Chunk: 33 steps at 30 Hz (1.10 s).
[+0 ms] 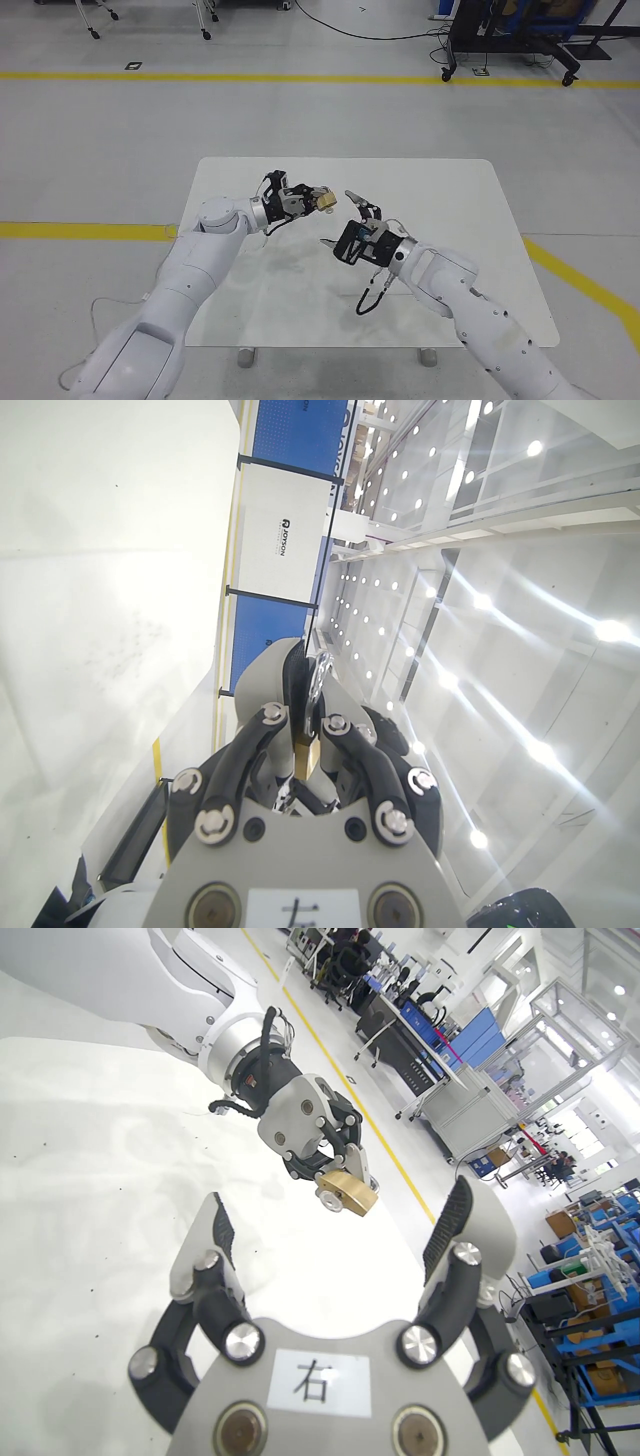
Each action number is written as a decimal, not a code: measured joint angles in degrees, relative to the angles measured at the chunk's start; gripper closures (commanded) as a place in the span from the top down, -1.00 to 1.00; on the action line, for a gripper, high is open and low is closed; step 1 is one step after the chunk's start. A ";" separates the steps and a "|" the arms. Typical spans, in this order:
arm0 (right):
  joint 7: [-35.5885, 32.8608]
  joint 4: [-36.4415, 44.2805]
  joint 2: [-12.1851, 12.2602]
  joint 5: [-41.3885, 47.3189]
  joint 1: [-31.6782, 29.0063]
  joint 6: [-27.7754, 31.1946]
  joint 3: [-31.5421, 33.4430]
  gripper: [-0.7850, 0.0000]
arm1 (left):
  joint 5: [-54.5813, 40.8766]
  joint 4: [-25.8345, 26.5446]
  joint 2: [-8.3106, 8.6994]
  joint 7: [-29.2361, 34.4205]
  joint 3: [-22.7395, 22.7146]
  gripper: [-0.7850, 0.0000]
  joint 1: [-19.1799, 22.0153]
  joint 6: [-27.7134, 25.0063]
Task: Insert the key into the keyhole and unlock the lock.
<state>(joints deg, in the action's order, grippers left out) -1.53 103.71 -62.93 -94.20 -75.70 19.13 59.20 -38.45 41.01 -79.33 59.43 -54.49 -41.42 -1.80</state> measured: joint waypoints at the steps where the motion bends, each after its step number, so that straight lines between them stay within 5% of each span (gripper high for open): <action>1: 1.36 -0.32 -0.11 -0.86 -0.41 -1.42 -0.45 -0.17 | 0.03 0.52 0.10 -0.19 -0.25 -1.00 -0.31 0.18; 5: 3.24 -0.77 -0.53 -4.58 -1.13 -6.18 -1.96 -0.39 | 0.34 2.09 0.30 -0.72 -0.78 -1.00 -1.11 0.86; 19: -2.76 -2.59 -2.13 -8.20 -0.12 -11.67 -4.56 -0.40 | 1.22 4.64 0.58 -1.46 -1.89 -1.00 -2.57 2.16; 24: -4.33 -2.58 -2.43 -8.60 0.18 -11.06 -4.67 -0.63 | 1.57 5.11 0.58 -1.51 -2.01 -1.00 -2.82 2.43; 28: -4.72 -2.57 -2.74 -8.28 -0.01 -11.63 -4.71 -1.00 | 2.02 5.40 0.59 -1.59 -2.11 -1.00 -2.98 2.52; 33: -5.29 -2.80 -3.07 -6.14 -0.17 -12.03 -4.00 -1.00 | 2.87 5.85 0.54 -1.92 -1.92 -1.00 -3.22 2.18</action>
<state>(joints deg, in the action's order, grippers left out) -6.82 100.91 -66.00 -100.34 -75.87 7.11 55.20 -35.58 46.86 -78.80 57.52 -56.41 -44.64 0.38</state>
